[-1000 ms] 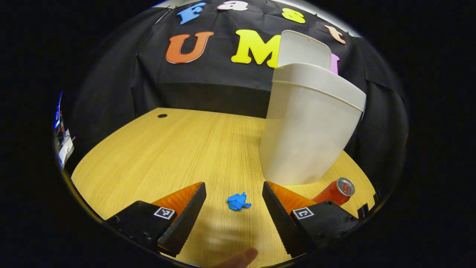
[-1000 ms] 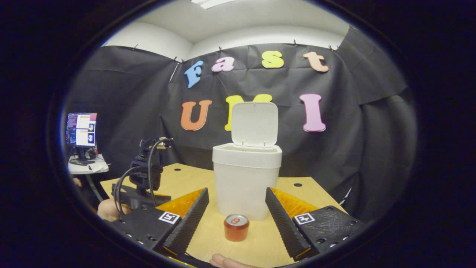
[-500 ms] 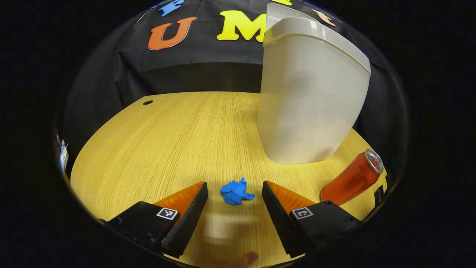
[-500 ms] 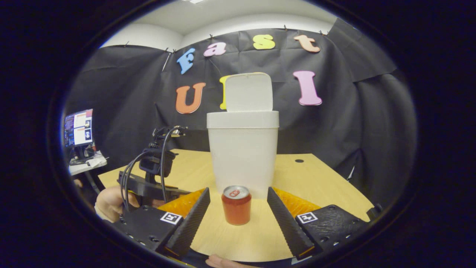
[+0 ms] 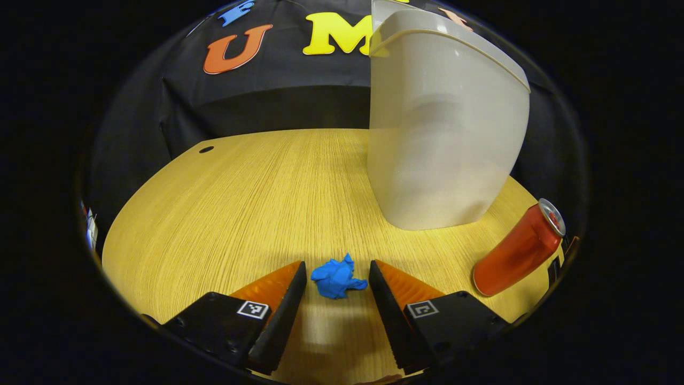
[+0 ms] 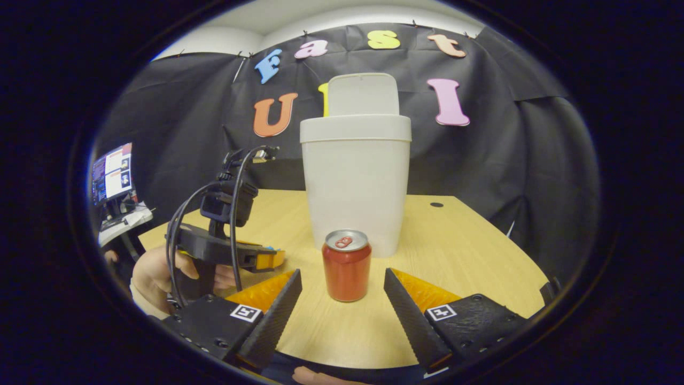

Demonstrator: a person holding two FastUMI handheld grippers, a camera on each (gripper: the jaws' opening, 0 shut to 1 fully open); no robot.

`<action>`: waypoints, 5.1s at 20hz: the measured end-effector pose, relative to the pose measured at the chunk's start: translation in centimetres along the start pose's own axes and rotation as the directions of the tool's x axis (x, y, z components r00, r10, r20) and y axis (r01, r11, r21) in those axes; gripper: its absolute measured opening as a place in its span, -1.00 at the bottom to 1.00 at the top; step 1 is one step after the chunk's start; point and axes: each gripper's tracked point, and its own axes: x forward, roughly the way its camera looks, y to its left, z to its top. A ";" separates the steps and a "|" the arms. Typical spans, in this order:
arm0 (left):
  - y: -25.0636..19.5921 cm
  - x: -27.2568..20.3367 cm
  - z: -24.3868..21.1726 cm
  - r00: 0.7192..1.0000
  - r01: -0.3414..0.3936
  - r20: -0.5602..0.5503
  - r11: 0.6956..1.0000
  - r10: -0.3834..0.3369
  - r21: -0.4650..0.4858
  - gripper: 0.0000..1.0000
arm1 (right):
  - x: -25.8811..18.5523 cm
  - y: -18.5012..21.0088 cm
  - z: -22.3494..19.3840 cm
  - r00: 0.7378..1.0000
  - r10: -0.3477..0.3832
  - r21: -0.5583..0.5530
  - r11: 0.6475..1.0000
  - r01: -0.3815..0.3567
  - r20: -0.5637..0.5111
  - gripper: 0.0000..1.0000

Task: Press the lid of the desktop garbage bin to open it, pick up the crumpled paper on the desktop and throw it into the bin, then pick up the pop can on the desktop and drop it into the bin, and finally close the garbage bin lid.

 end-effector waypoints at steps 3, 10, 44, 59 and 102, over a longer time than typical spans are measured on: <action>0.1 0.0 0.2 1.000 -0.002 0.004 1.000 0.002 0.009 0.41 | 0.5 -0.2 -0.8 1.000 0.001 0.009 1.000 -0.001 -0.031 0.92; 0.9 -0.3 -0.1 1.000 -0.014 0.006 1.000 0.014 0.018 0.00 | 1.8 -1.0 -2.7 0.995 -0.013 0.028 0.999 0.016 -0.095 0.93; -0.2 -14.0 11.0 0.861 -0.179 0.479 0.983 0.172 -0.032 -0.07 | -1.1 -2.6 10.6 0.971 -0.074 -0.067 0.994 0.091 0.225 0.60; -4.0 -24.2 13.7 0.773 -0.254 0.599 0.967 0.206 -0.006 -0.08 | -7.6 -9.5 15.8 0.937 -0.054 -0.001 0.998 0.058 0.345 0.60; -14.9 -4.6 35.1 0.771 -0.133 0.633 0.989 0.067 0.058 0.43 | -5.5 -15.2 14.5 0.961 -0.058 0.128 0.991 0.024 0.270 0.60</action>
